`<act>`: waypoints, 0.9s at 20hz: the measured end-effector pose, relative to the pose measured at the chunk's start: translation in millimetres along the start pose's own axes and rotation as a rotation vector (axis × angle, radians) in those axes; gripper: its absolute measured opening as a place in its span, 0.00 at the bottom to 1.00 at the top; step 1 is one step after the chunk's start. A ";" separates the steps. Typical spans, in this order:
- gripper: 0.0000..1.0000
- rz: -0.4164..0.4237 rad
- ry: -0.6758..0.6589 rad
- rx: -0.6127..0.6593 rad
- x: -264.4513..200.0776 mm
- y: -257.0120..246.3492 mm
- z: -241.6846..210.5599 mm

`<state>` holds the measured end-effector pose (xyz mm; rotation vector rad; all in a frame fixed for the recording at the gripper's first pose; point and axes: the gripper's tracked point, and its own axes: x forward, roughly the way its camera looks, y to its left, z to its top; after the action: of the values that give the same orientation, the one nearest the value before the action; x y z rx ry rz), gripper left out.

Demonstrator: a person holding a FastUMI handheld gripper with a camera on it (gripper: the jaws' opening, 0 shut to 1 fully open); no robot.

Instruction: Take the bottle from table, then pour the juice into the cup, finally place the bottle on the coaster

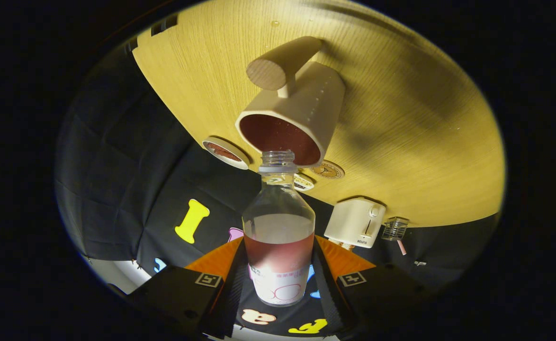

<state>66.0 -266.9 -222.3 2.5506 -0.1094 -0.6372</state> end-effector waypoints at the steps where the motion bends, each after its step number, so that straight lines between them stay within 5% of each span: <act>1: 0.74 -0.001 0.002 -0.003 -0.9 1.7 -1.1; 18: 0.74 -0.033 -0.030 -0.072 -2.9 -2.7 10.2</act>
<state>58.6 -268.6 -230.1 2.4789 -0.0534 -0.6798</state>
